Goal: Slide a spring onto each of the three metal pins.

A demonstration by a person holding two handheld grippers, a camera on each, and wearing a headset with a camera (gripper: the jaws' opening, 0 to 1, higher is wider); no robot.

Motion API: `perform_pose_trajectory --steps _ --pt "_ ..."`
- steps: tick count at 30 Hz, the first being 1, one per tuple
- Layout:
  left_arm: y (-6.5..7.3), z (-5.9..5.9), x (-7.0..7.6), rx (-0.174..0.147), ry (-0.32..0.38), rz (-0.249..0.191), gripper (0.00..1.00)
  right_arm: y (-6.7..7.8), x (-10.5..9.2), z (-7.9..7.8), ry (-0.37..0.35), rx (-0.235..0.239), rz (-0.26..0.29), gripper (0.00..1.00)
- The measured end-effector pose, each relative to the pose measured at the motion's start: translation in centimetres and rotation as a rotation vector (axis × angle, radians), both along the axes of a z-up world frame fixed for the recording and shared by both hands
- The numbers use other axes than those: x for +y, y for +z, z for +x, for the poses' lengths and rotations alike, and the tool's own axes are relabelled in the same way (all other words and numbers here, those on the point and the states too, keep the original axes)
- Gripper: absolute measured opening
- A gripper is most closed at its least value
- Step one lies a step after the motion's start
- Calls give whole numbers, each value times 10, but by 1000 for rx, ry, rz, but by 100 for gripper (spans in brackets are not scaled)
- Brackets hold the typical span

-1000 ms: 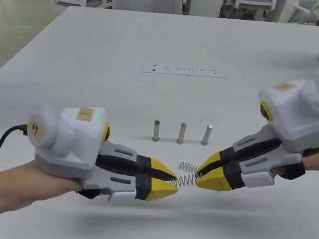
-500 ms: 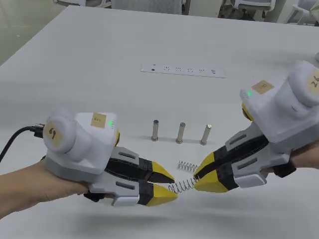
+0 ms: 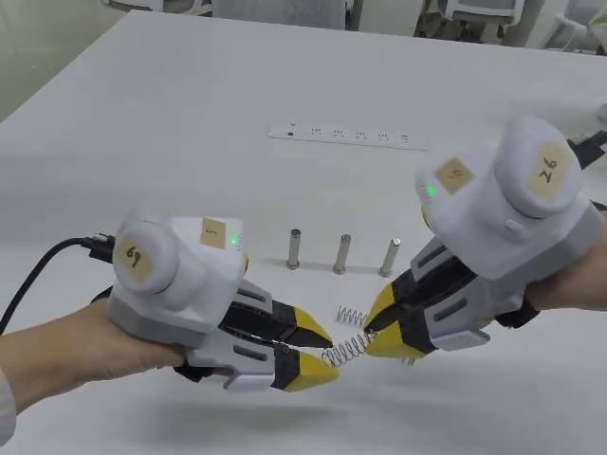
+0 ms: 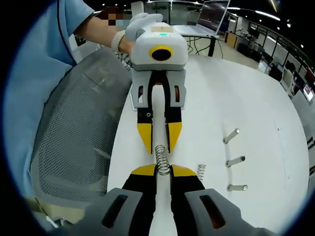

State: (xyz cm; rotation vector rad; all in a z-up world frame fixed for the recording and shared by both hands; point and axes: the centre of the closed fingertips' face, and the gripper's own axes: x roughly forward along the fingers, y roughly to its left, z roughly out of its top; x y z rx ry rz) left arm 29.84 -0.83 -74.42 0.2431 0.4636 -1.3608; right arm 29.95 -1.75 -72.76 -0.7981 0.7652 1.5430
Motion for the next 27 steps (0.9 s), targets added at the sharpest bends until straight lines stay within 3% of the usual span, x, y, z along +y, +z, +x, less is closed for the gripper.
perform_pose_trajectory --steps 11,14,18,27 --pt "0 4 -4 0 14 1 14 2 2 2 56 -41 -43 7" --pt "2 4 -6 9 15 -10 7 2 2 3 66 -51 -51 7" --pt "0 5 -5 0 19 2 5 2 2 1 72 -48 -57 7" --pt "-2 4 -6 12 19 7 3 2 4 0 86 -50 -63 7"
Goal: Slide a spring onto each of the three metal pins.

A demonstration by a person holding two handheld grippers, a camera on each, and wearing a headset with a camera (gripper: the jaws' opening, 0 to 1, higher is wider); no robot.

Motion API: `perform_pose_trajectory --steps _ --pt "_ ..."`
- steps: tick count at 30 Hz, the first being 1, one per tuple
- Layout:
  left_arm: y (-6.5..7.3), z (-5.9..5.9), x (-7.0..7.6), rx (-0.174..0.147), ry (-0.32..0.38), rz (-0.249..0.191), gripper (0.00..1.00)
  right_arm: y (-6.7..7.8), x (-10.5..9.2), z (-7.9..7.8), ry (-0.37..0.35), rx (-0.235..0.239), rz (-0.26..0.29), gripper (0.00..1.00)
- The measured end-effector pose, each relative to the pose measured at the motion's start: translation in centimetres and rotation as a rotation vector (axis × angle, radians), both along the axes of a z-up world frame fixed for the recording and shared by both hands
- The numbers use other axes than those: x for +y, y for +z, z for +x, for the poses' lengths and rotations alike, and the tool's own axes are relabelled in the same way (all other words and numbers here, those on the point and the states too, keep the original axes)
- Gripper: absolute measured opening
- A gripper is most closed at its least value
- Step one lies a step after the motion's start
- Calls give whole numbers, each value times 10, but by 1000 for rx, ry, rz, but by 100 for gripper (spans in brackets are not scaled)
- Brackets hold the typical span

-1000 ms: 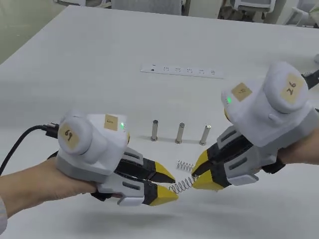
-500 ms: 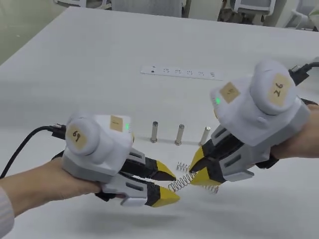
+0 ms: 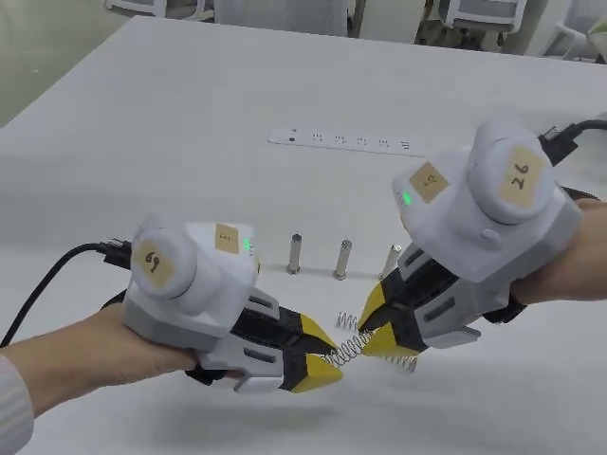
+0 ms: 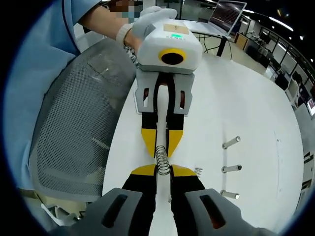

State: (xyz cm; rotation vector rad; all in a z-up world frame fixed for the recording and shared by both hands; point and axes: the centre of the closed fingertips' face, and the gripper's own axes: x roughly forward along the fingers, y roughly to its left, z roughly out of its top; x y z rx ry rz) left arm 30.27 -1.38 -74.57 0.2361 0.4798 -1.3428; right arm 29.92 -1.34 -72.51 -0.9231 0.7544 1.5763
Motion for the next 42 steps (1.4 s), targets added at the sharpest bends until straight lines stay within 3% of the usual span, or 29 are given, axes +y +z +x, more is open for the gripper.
perform_pose_trajectory --steps 9,10,11,13,14,18,27,42 --pt "0 -1 1 9 1 2 2 3 3 -1 12 -3 7 7" --pt "0 0 1 -2 3 3 2 3 3 -1 13 -3 9 7" --pt "0 -1 1 12 4 -1 2 3 3 -1 10 -1 8 7" --pt "1 1 1 -17 1 1 1 4 3 0 11 -3 13 8" --pt "1 0 1 -6 5 -2 1 4 3 0 11 -1 14 8" --pt "3 1 1 -23 1 -8 1 6 3 0 7 6 26 9" --pt "8 3 0 -23 9 -30 1 9 4 0 -39 34 78 37" --pt "19 3 -3 -56 11 -62 1 14 6 0 -93 83 137 21"
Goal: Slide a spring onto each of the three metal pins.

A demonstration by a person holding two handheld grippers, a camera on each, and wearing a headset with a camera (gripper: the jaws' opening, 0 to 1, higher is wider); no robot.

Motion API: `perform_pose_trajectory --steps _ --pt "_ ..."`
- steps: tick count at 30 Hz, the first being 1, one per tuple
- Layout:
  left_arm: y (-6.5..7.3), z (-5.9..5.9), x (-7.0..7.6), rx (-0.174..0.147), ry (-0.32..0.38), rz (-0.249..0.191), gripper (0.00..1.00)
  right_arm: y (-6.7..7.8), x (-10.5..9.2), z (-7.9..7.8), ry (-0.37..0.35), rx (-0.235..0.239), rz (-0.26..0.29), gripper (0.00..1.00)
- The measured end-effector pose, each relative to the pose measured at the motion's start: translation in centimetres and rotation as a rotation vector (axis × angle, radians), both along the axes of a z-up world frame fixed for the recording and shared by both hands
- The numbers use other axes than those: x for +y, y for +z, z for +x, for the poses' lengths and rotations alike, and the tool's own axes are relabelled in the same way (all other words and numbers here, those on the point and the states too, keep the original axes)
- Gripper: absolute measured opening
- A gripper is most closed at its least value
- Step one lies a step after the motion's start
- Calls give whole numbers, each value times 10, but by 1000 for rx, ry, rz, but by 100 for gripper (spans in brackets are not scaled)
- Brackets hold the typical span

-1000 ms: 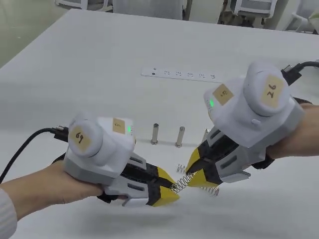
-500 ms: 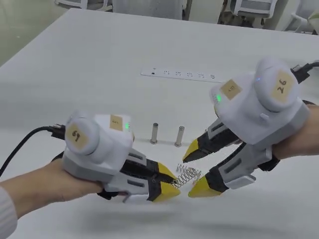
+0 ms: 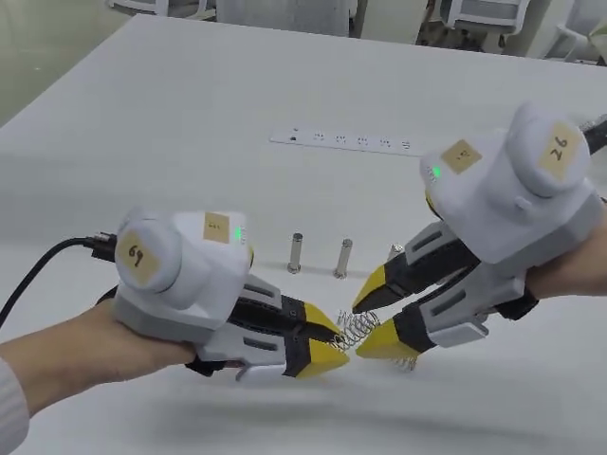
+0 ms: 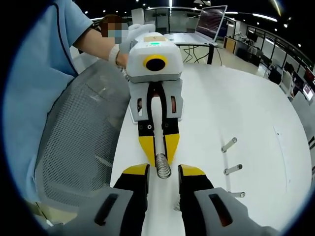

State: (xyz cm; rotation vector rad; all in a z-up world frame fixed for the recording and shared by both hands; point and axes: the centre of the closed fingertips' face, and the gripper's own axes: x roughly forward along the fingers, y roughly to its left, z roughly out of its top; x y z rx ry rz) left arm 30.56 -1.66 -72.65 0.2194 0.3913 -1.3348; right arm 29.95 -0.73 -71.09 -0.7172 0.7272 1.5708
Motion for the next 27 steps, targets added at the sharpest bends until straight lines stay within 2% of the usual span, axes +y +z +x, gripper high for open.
perform_pose_trajectory --steps 7,23,24,26,27 --pt "4 1 -2 -5 3 -21 1 0 1 -1 -1 9 1 17" --pt "6 3 -1 -21 4 -35 1 0 5 -3 -2 26 10 12" --pt "8 5 -1 -36 12 -42 1 0 5 -2 -2 26 10 12" --pt "8 3 -1 -25 10 -45 1 0 6 -1 1 18 16 10" --pt "8 4 0 -37 11 -40 1 1 6 -2 0 22 15 10"
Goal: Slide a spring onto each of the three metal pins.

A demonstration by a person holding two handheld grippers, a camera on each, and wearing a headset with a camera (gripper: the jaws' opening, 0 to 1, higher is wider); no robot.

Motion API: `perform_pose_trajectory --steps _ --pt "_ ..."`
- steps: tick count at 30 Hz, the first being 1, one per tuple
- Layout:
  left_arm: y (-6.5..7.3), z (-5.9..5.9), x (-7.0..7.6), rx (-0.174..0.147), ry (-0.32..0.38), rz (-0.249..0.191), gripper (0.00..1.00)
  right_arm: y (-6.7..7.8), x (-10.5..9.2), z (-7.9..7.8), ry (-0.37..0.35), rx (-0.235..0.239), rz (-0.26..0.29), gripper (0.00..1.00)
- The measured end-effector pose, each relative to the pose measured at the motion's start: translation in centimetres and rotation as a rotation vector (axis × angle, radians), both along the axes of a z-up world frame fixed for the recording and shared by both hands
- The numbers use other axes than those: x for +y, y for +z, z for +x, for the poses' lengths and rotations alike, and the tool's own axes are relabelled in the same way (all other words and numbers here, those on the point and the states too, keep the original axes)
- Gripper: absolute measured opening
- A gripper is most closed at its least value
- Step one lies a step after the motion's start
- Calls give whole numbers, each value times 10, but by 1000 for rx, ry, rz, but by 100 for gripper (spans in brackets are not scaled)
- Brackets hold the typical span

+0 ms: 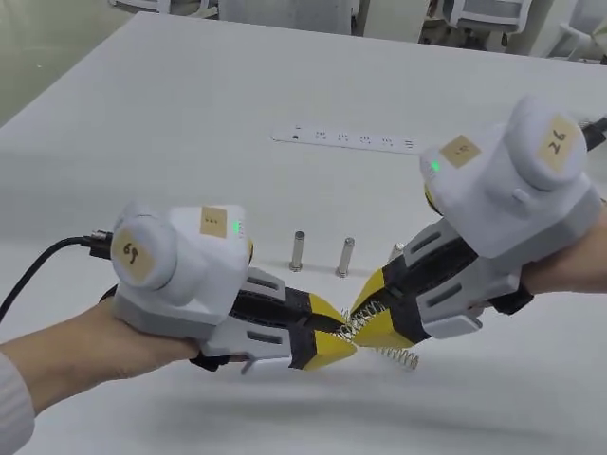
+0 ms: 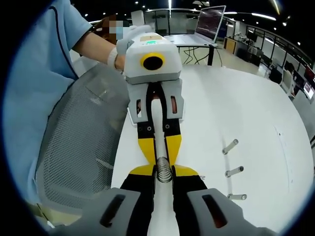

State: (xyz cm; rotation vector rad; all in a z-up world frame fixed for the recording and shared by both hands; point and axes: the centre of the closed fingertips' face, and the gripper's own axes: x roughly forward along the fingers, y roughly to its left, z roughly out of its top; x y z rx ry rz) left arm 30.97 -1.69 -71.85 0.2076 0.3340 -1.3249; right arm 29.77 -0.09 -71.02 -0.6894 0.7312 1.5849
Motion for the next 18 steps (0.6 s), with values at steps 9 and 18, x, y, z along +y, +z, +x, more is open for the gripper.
perform_pose_trajectory --steps 9,18 --pt "0 -1 0 8 0 -3 1 -1 0 0 3 5 -3 8" --pt "-2 -2 -1 10 -5 3 2 -3 -1 0 -9 25 -12 8"
